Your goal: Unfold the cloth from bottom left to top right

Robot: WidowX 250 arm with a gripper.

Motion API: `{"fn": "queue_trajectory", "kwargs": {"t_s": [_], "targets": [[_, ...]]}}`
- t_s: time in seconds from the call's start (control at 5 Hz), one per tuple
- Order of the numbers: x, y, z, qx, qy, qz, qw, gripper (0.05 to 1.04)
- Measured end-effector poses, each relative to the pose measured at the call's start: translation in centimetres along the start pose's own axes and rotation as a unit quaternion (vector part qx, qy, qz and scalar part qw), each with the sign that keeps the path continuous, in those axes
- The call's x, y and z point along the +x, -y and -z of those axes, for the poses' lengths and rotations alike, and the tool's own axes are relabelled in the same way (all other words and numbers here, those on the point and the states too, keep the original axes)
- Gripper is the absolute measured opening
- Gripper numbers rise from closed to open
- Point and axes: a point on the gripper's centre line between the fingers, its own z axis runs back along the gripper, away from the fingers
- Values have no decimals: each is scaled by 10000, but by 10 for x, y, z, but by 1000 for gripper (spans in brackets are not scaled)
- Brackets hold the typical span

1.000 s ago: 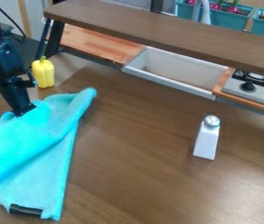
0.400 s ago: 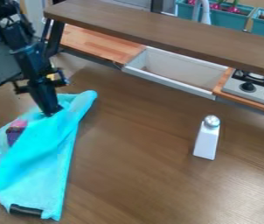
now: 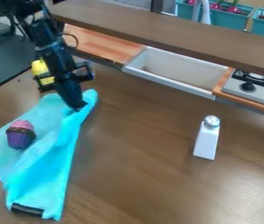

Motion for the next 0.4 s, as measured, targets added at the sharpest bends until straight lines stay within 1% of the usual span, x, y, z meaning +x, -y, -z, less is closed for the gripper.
{"fn": "queue_trajectory", "kwargs": {"t_s": [0.2, 0.4], "targets": [[9, 25, -3, -134, 117, -204, 9996, 49], [16, 48, -4, -213, 241, -276, 9991, 49]]}}
